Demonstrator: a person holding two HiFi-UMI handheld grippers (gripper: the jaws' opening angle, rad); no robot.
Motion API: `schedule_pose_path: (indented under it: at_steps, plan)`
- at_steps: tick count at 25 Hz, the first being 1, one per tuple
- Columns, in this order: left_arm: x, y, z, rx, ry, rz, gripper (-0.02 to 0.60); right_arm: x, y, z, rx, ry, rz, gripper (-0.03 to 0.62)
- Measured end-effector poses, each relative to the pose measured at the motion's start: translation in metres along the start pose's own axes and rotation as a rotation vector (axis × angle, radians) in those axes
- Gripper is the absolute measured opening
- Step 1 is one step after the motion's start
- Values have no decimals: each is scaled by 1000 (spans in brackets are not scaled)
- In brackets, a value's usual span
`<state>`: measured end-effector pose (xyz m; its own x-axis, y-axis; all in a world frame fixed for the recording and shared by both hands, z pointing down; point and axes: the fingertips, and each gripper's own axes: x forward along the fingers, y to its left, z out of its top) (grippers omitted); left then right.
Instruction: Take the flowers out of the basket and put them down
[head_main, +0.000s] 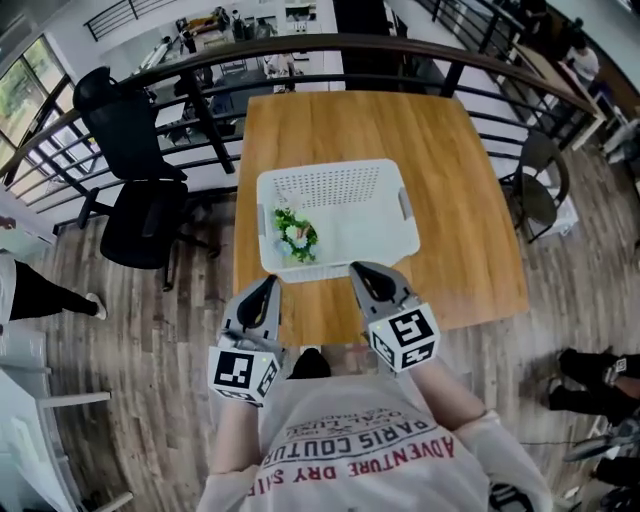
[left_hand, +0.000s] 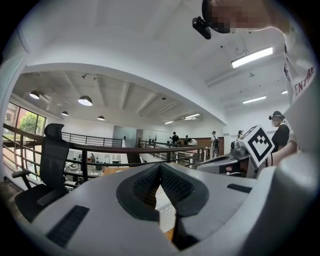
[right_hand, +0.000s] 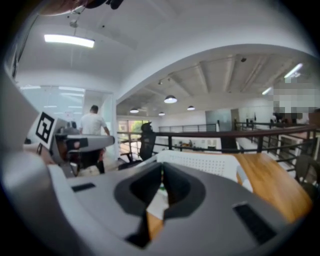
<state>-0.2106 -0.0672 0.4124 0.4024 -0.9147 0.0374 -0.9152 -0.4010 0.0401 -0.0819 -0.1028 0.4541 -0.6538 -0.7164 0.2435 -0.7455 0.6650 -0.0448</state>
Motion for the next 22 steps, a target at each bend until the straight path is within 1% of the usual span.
schedule_pose_path:
  at_steps: [2,4,5,10,12,15,17,18,19,22]
  plan:
    - [14,25,6,-7,-9,-15,26,24,-6,12,-7,3,-31,29]
    - [27,46,8,-7,-11,-29,26,47,-14,17,-19,33,-49,29]
    - [35,56,7,-8,-5,-36,26,59,-18,16,-21,66,-52,29]
    - [77,105,6,-55,37,-59,26,128,-48,9,1,312,-44,29]
    - [86,119,0,-67,46,-65,26,152,-59,-4,3,402,-34,29]
    - [95,136,-9,-81,58,-64,26,182,-70,-32,38,564,2,31]
    - [99,145,-14,-94,63,-60,26,196,-77,-44,61,639,22,32]
    - [102,148,-16,-104,67,-60,26,201,-80,-50,69,674,32,62]
    - [104,149,-19,-115,71,-62,26,206,-83,-58,74,713,41,117]
    - [111,153,-27,-135,81,-65,26,219,-92,-89,103,832,62,123]
